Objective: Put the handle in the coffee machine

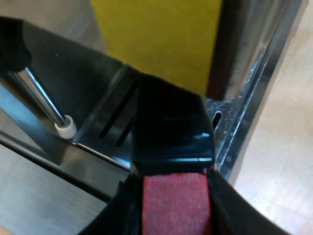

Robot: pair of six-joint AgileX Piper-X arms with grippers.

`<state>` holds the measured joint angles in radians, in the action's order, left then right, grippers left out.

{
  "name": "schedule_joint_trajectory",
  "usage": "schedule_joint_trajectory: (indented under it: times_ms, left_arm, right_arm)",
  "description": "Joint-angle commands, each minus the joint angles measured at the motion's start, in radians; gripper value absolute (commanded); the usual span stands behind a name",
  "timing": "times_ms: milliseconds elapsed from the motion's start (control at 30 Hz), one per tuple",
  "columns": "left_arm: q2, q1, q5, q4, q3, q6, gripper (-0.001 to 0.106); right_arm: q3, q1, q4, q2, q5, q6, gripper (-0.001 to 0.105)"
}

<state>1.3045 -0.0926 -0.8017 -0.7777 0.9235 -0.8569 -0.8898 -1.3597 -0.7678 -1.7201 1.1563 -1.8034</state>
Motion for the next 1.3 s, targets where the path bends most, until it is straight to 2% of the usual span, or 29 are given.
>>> schedule_joint_trajectory:
  times_ms: [33, 267, 467, 567, 600, 700, 733, 1033, 1167, 1200, 1267, 1300]
  left_arm:
    - [-0.025, -0.001, -0.155, 0.033, 0.031, -0.059, 0.000]
    - [-0.025, -0.010, -0.161, 0.013, 0.042, -0.059, 0.000]
    - [-0.025, -0.069, -0.164, 0.013, 0.071, -0.033, 0.000]
    - [-0.025, -0.083, -0.189, -0.001, 0.070, -0.030, 0.000]
    - [-0.025, -0.083, -0.213, -0.028, 0.070, 0.003, 0.000]
    - [-0.025, -0.074, -0.233, -0.055, 0.070, 0.049, 0.000]
    - [-0.025, -0.056, -0.221, -0.102, 0.070, 0.121, 0.000]
    - [-0.025, -0.055, -0.222, -0.094, 0.070, 0.125, 0.000]
    - [-0.025, -0.055, -0.222, -0.094, 0.070, 0.121, 0.000]
    - [-0.025, -0.055, -0.230, -0.100, 0.070, 0.107, 0.000]
    - [-0.025, -0.055, -0.238, -0.103, 0.070, 0.087, 0.000]
    - [-0.025, -0.055, -0.245, -0.104, 0.070, 0.069, 0.000]
  right_arm:
    - [0.000, 0.006, -0.015, 0.000, 0.006, -0.003, 0.089]
    - [0.000, 0.010, -0.015, 0.000, 0.006, -0.003, 0.089]
    - [0.000, 0.010, -0.015, 0.000, 0.006, -0.003, 0.089]
    - [0.000, 0.010, -0.015, 0.000, 0.006, -0.003, 0.089]
    - [0.000, 0.012, -0.015, 0.000, 0.006, -0.003, 0.089]
    - [0.000, 0.019, -0.015, 0.000, 0.006, 0.006, 0.089]
    - [0.000, 0.026, -0.015, 0.000, 0.006, 0.012, 0.089]
    - [0.000, 0.045, -0.011, 0.000, -0.009, 0.012, 0.087]
    - [0.000, 0.065, 0.004, 0.000, -0.086, 0.012, 0.077]
    - [0.000, 0.087, 0.025, 0.000, -0.155, 0.009, 0.063]
    - [0.000, 0.105, 0.054, 0.000, -0.216, 0.009, 0.052]
    - [0.000, 0.110, 0.057, 0.000, -0.226, 0.009, 0.051]
